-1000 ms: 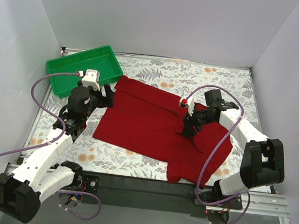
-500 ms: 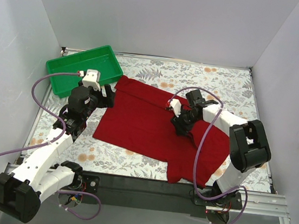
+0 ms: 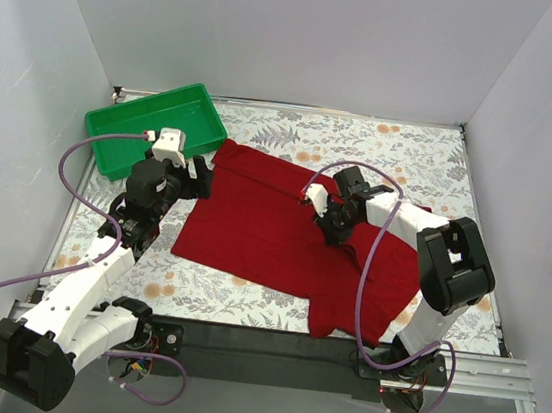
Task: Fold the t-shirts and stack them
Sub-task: Fold the tshirt
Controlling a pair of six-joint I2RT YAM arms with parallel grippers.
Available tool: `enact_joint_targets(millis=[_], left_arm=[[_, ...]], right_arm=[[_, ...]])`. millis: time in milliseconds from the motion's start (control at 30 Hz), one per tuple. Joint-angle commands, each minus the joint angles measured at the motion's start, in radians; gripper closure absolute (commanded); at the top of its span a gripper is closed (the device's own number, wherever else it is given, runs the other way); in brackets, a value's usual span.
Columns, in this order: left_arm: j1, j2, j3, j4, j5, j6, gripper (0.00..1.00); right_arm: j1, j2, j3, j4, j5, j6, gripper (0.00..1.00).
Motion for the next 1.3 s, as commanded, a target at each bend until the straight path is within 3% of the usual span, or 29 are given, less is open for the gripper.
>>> enact_joint_targets(millis=[0,100,733,967,1000,1133,1267], left_arm=[[-0.004,-0.008,0.002,0.002,0.009,0.002,0.30],[-0.004,-0.006,0.002,0.002,0.009,0.002,0.30],[-0.004,0.002,0.000,0.002,0.009,0.002,0.30],[-0.004,0.002,0.002,0.002,0.012,0.002,0.30],[-0.004,0.000,0.002,0.002,0.011,0.002,0.30],[-0.004,-0.001,0.002,0.000,0.011,0.002,0.30],[-0.004,-0.005,0.000,0.002,0.008,0.002,0.30]], right_arm=[[0.004,-0.006,0.022,0.022,0.013,0.015,0.89],[0.004,-0.024,0.028,0.019,0.011,0.020,0.99],[0.004,-0.001,0.094,-0.033,-0.268,0.115,0.99],[0.004,0.023,0.095,-0.033,-0.276,0.118,0.99],[0.004,0.026,0.098,-0.033,-0.276,0.116,0.98],[0.004,0.013,0.109,-0.053,-0.248,0.096,0.70],[-0.059,-0.067,0.135,-0.070,-0.199,0.078,0.65]])
